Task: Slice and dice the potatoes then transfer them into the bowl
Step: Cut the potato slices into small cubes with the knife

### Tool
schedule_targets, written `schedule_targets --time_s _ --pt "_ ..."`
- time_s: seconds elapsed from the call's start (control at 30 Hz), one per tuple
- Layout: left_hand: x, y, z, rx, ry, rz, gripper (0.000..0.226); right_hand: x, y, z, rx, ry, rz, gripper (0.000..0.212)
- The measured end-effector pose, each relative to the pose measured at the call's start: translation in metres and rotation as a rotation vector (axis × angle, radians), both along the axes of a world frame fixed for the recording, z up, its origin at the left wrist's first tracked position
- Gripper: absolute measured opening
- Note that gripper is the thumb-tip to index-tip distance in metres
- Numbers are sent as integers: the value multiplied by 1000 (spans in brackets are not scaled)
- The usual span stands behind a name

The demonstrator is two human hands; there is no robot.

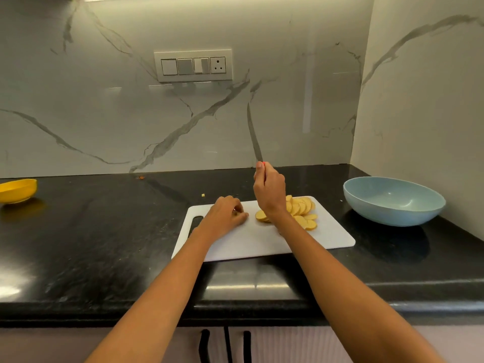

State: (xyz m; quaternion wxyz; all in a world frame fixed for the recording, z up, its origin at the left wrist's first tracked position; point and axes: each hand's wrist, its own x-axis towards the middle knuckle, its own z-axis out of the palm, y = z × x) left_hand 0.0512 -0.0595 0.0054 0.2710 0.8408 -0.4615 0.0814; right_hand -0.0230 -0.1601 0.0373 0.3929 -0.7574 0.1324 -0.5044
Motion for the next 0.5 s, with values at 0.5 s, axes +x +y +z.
schedule_targets --time_s 0.5 --pt "4 31 5 -179 279 101 30 -12 -5 -8 3 55 -18 32"
